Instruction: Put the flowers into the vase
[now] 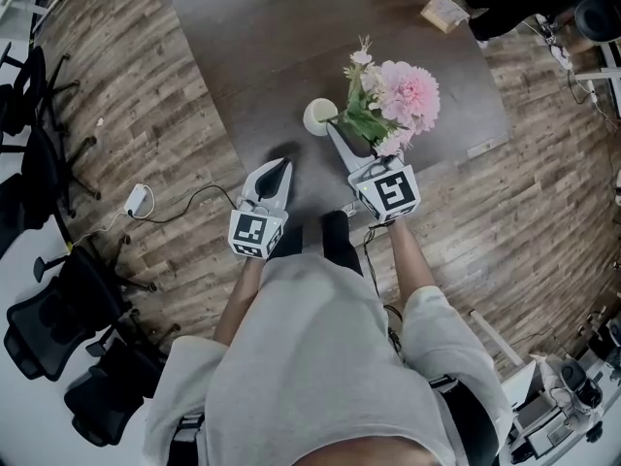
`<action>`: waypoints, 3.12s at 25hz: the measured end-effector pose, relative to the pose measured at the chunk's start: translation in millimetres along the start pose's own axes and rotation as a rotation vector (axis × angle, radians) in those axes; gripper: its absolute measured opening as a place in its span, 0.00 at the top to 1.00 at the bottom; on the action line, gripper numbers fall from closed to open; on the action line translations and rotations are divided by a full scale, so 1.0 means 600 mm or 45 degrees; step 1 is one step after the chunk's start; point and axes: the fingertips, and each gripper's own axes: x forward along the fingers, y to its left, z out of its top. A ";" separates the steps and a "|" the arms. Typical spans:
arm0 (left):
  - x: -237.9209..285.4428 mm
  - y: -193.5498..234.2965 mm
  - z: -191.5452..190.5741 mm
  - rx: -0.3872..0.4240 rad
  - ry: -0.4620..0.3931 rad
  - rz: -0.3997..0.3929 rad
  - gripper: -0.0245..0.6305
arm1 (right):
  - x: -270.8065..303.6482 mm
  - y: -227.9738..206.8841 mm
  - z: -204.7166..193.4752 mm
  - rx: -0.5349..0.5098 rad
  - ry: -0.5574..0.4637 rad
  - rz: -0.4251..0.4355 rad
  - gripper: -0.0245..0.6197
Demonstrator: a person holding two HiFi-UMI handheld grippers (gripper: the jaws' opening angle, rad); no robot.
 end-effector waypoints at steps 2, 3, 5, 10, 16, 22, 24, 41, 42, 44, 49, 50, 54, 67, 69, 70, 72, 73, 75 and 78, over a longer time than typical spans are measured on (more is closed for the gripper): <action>0.002 -0.001 0.002 -0.003 -0.005 -0.001 0.95 | -0.001 -0.001 -0.001 -0.022 0.020 0.005 0.74; 0.002 -0.002 0.003 -0.003 -0.008 -0.001 0.95 | -0.002 0.001 -0.002 -0.034 0.032 0.009 0.73; 0.003 -0.003 0.005 -0.005 -0.011 -0.002 0.95 | -0.003 0.003 -0.002 -0.051 0.054 0.018 0.70; 0.002 -0.001 0.005 -0.012 -0.016 0.000 0.95 | -0.002 0.000 -0.002 -0.118 0.094 0.009 0.67; 0.003 0.001 0.002 -0.030 -0.021 0.008 0.95 | 0.004 0.008 -0.009 -0.285 0.178 0.024 0.66; 0.003 0.000 0.003 -0.047 -0.041 0.012 0.95 | 0.008 0.012 -0.025 -0.316 0.252 0.057 0.63; 0.001 0.001 0.003 -0.051 -0.042 0.016 0.95 | 0.010 0.013 -0.027 -0.303 0.254 0.057 0.61; -0.003 0.019 0.003 -0.076 -0.059 0.034 0.95 | 0.026 0.018 -0.081 -0.253 0.404 0.099 0.55; -0.004 0.021 0.003 -0.079 -0.062 0.036 0.95 | 0.028 0.019 -0.083 -0.260 0.412 0.098 0.55; -0.005 0.023 0.004 -0.083 -0.070 0.038 0.95 | 0.030 0.020 -0.085 -0.277 0.426 0.091 0.55; -0.004 0.023 0.003 -0.092 -0.077 0.039 0.95 | 0.028 0.015 -0.083 -0.282 0.433 0.037 0.53; -0.004 0.023 0.003 -0.094 -0.078 0.038 0.95 | 0.027 0.013 -0.084 -0.273 0.435 0.027 0.52; -0.004 0.026 0.002 -0.101 -0.079 0.034 0.95 | 0.029 0.013 -0.082 -0.247 0.434 0.001 0.50; -0.015 0.044 0.000 -0.112 -0.080 0.045 0.95 | 0.050 0.015 -0.129 -0.101 0.500 -0.014 0.46; -0.018 0.045 0.000 -0.113 -0.080 0.046 0.95 | 0.047 0.016 -0.139 -0.077 0.523 -0.020 0.45; -0.020 0.046 0.000 -0.113 -0.081 0.046 0.95 | 0.046 0.015 -0.145 -0.065 0.533 -0.025 0.45; -0.022 0.048 0.001 -0.113 -0.084 0.045 0.95 | 0.044 0.014 -0.156 -0.054 0.550 -0.034 0.45; -0.023 0.048 0.001 -0.114 -0.084 0.045 0.95 | 0.043 0.014 -0.161 -0.051 0.556 -0.038 0.45; -0.025 0.050 0.000 -0.114 -0.083 0.045 0.95 | 0.041 0.016 -0.166 -0.047 0.561 -0.044 0.46; -0.025 0.051 -0.001 -0.108 -0.081 0.045 0.95 | 0.039 0.018 -0.166 -0.046 0.555 -0.047 0.47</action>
